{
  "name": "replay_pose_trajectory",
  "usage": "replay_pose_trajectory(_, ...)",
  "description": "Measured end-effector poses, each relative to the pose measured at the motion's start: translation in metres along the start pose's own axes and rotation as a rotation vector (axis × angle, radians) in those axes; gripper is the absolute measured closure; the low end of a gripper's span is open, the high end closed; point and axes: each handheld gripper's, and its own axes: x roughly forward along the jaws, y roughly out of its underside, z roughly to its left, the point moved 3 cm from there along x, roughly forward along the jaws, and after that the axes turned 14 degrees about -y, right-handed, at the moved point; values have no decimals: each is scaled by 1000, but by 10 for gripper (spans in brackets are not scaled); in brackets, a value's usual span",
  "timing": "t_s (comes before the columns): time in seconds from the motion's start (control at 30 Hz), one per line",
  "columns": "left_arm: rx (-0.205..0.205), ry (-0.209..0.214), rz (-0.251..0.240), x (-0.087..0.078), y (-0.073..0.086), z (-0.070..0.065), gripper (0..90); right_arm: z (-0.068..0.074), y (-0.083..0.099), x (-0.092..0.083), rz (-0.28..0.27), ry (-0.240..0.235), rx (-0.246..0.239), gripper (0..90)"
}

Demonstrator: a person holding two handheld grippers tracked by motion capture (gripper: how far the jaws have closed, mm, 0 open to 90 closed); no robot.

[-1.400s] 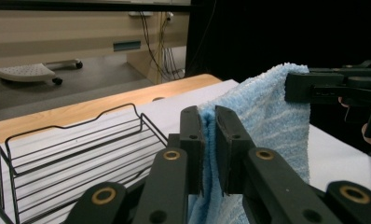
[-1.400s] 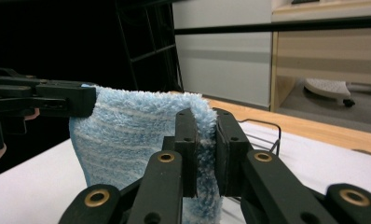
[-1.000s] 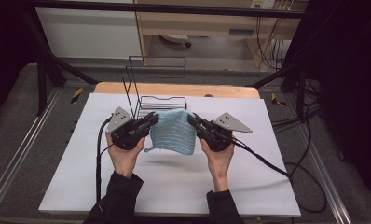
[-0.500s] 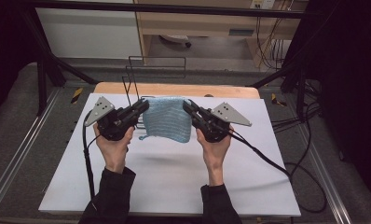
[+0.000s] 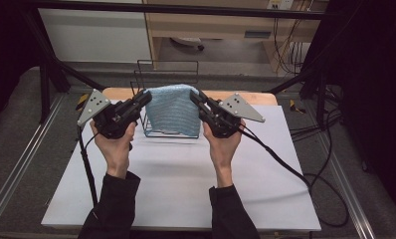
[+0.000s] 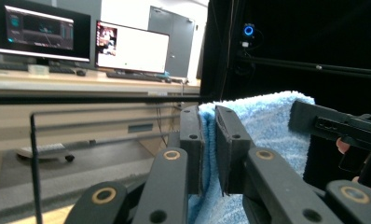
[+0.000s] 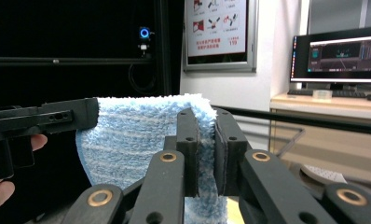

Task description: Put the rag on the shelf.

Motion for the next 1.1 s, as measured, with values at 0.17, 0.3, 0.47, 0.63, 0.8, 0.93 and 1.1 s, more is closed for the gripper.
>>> replay_pose_trajectory(0.17, -10, -5, -30, 1, -14, 3, 821, 1, -12, 8, -21, 2, -18, 830)
replay_pose_trajectory(0.3, -12, -8, -46, 4, -23, 6, 821, 0, -21, 14, -32, 9, -34, 830)
replay_pose_trajectory(0.47, -16, -11, -66, 8, -32, 9, 821, -2, -31, 22, -46, 12, -47, 830)
replay_pose_trajectory(0.63, -27, -16, -87, 12, -42, 14, 821, -5, -39, 30, -58, 13, -59, 830)
replay_pose_trajectory(0.8, -37, -22, -100, 18, -50, 18, 821, -7, -47, 39, -69, 19, -69, 830)
replay_pose_trajectory(0.93, -42, -26, -106, 22, -57, 20, 821, -11, -53, 47, -77, 24, -68, 830)
replay_pose_trajectory(1.1, -40, -29, -116, 27, -64, 22, 821, -15, -59, 53, -87, 24, -69, 830)
